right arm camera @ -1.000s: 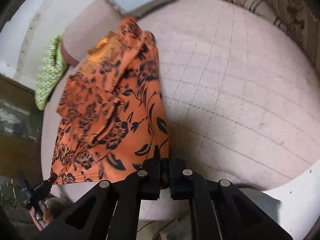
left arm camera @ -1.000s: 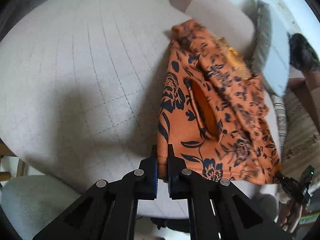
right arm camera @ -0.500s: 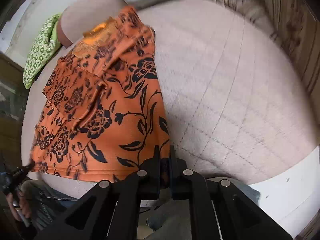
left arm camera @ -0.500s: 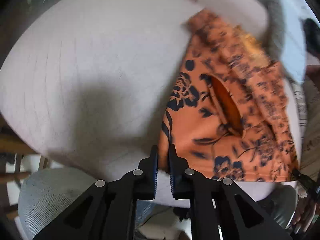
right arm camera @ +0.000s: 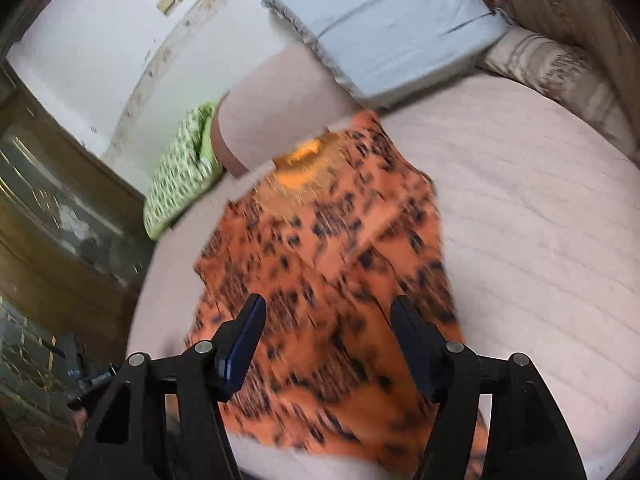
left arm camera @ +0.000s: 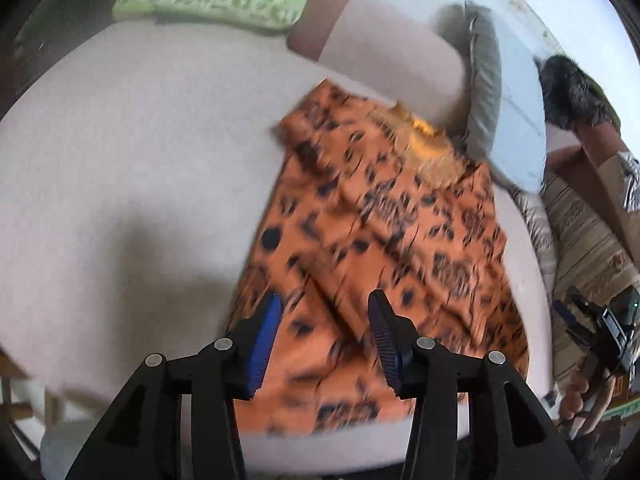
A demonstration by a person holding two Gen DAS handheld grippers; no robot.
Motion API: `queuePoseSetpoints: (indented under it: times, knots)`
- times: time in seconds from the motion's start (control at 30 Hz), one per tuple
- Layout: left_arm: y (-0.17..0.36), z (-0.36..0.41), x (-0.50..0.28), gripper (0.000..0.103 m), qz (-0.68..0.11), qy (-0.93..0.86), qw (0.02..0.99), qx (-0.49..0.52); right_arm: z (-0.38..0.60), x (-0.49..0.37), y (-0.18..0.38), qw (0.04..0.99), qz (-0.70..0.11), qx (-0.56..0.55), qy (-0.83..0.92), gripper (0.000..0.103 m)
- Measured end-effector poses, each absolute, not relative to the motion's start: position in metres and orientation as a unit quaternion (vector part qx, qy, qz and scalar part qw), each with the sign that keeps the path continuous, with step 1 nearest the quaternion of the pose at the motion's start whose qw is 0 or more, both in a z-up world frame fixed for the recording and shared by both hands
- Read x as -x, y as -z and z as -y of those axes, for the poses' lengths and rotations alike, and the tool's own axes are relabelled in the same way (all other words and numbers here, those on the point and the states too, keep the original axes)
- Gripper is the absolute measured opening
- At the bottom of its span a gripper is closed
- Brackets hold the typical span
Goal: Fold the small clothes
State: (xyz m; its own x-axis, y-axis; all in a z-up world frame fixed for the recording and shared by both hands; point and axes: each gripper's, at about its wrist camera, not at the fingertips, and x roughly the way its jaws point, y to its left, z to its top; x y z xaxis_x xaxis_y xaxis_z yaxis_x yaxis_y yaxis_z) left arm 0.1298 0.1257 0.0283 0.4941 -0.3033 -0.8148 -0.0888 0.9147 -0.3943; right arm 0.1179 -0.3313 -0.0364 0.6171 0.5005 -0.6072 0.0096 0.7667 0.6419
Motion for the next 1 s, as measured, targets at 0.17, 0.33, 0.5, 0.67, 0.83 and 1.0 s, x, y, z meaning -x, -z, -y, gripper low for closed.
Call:
queuePoseSetpoints:
  times: [0.17, 0.33, 0.5, 0.67, 0.83, 1.0]
  knots:
    - [-0.004, -0.124, -0.171, 0.046, -0.485, 0.05, 0.853, 0.184, 0.332, -0.15, 0.061, 0.851, -0.381, -0.339, -0.122, 0.069]
    - [0.025, -0.125, -0.186, 0.046, -0.48, 0.032, 0.851, 0.209, 0.32, -0.155, 0.086, 0.852, -0.406, -0.31, -0.12, 0.069]
    - [0.034, -0.124, -0.195, 0.046, -0.483, 0.041, 0.846, 0.22, 0.297, -0.156, 0.08, 0.862, -0.399, -0.282, -0.134, 0.069]
    - [0.017, -0.126, -0.207, 0.046, -0.488, 0.044, 0.846, 0.209, 0.286, -0.16, 0.065, 0.87, -0.406, -0.246, -0.136, 0.069]
    - [-0.011, -0.129, -0.245, 0.046, -0.48, 0.06, 0.852, 0.202, 0.3, -0.194, 0.046, 0.852, -0.422, -0.259, -0.169, 0.069]
    - [-0.007, -0.131, -0.315, 0.047, -0.483, 0.065, 0.851, 0.193, 0.316, -0.264, 0.04, 0.843, -0.44, -0.26, -0.167, 0.069]
